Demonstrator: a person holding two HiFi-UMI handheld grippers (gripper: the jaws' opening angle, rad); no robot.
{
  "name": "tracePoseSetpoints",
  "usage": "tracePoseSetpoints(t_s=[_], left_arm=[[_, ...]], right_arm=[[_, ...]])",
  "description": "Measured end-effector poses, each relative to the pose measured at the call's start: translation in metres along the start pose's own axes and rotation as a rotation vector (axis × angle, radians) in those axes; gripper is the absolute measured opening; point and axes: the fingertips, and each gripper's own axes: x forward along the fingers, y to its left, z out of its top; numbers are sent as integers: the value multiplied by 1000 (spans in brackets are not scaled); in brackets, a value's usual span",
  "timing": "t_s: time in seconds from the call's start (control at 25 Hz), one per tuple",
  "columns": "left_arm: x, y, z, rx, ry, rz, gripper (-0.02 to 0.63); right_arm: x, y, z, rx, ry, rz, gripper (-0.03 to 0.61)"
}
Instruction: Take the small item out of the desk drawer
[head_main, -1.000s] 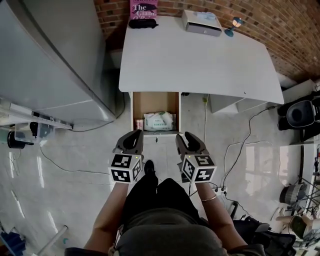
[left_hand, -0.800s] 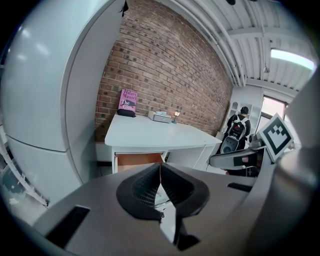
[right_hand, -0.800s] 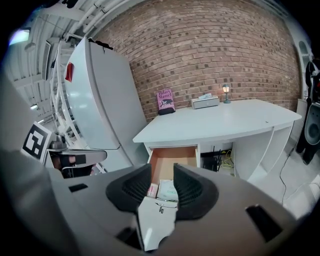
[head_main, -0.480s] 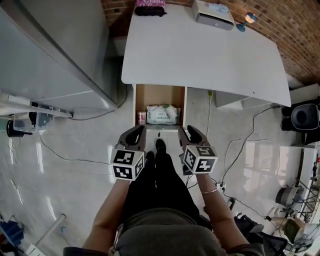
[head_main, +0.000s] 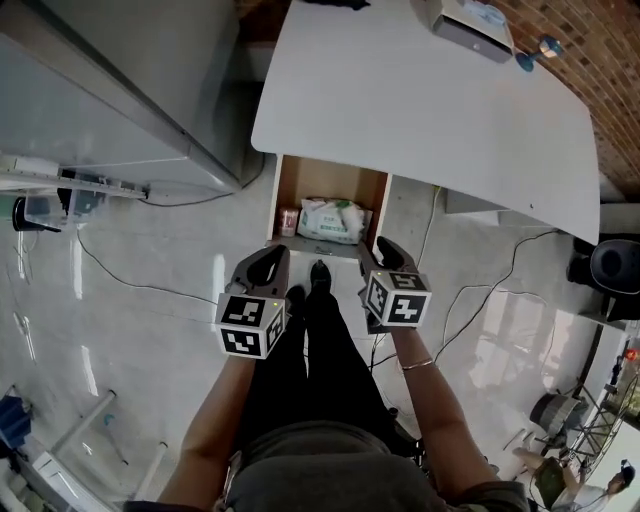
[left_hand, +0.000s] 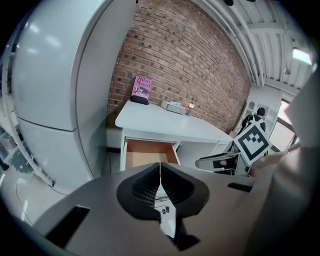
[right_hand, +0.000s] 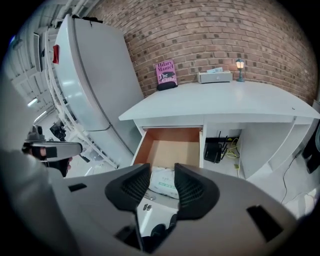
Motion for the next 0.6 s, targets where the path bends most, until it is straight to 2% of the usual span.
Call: tracePoseSetpoints(t_s=[0.6], left_arm=[[11, 24, -20, -132, 18, 109, 25]], right_arm=[[79, -22, -28, -123, 195, 14, 170]])
